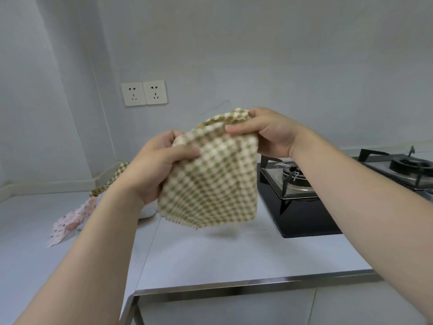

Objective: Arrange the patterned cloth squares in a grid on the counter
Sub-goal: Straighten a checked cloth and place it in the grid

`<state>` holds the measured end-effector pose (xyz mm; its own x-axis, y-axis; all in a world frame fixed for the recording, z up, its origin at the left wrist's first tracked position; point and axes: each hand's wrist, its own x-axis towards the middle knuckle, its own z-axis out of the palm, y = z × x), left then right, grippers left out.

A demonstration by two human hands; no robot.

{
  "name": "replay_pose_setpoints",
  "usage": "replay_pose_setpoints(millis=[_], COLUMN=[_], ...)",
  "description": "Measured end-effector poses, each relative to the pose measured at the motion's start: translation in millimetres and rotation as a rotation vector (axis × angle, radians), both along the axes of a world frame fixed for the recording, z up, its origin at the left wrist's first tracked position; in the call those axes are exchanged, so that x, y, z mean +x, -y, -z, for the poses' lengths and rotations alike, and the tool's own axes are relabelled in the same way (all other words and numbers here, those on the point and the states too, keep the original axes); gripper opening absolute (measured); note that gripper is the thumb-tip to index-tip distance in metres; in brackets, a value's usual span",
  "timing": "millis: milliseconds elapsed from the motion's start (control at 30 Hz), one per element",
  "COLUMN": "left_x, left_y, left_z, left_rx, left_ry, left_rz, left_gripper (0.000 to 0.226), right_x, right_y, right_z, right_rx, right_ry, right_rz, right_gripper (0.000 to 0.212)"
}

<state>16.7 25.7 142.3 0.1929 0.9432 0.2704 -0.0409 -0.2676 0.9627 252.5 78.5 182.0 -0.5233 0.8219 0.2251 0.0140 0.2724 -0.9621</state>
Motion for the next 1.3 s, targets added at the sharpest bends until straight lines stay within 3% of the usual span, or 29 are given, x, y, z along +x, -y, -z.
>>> replay_pose_setpoints(millis=[133, 200, 333, 400, 467, 600, 733, 867, 967, 1067, 1167, 1233, 1300], left_x=[-12, -18, -24, -27, -27, -34, -35, -35, -30, -26, -29, -32, -32], left_y=[-1, -10, -28, -36, -39, -45, -45, -38, -29, -31, -44, -56, -63], left_z=[-3, 2, 19, 26, 29, 33, 32, 22, 17, 19, 35, 50, 65], left_rx=[-0.037, -0.07, -0.141, -0.199, -0.239, -0.191, -0.13, -0.09, -0.234, -0.482, -0.511, -0.399, -0.274], left_ry=[0.203, 0.125, -0.275, -0.289, -0.244, -0.288, -0.17, 0.02, 0.206, 0.335, 0.203, -0.027, -0.283], left_rz=[0.199, 0.118, -0.268, -0.33, -0.321, -0.381, -0.38, -0.273, -0.094, -0.097, -0.26, -0.437, -0.538], left_gripper=[0.046, 0.048, 0.033, 0.027, 0.023, 0.009, 0.011, 0.01, 0.014, 0.013, 0.013, 0.022, 0.015], right_x=[10, 13, 14, 13, 13, 19, 23, 30, 40, 44, 41, 38, 35], right_y=[8, 4, -16, -28, -38, -56, -59, -48, -47, -55, -65, -74, -83], right_z=[-4, -1, 21, 35, 51, 69, 69, 57, 51, 55, 71, 87, 104], right_rx=[-0.074, -0.123, -0.195, -0.154, -0.084, -0.001, -0.034, -0.082, -0.152, -0.289, -0.294, -0.24, -0.161], right_ry=[-0.171, -0.185, -0.128, -0.042, 0.052, 0.146, 0.046, -0.11, -0.239, -0.245, -0.083, 0.07, 0.187], right_rz=[-0.09, -0.054, 0.036, 0.11, 0.17, 0.222, 0.175, 0.061, -0.021, -0.04, 0.092, 0.249, 0.392], right_gripper=[0.024, 0.026, 0.03, 0.02, 0.026, 0.016, 0.021, 0.013, 0.03, 0.04, 0.023, 0.016, 0.013])
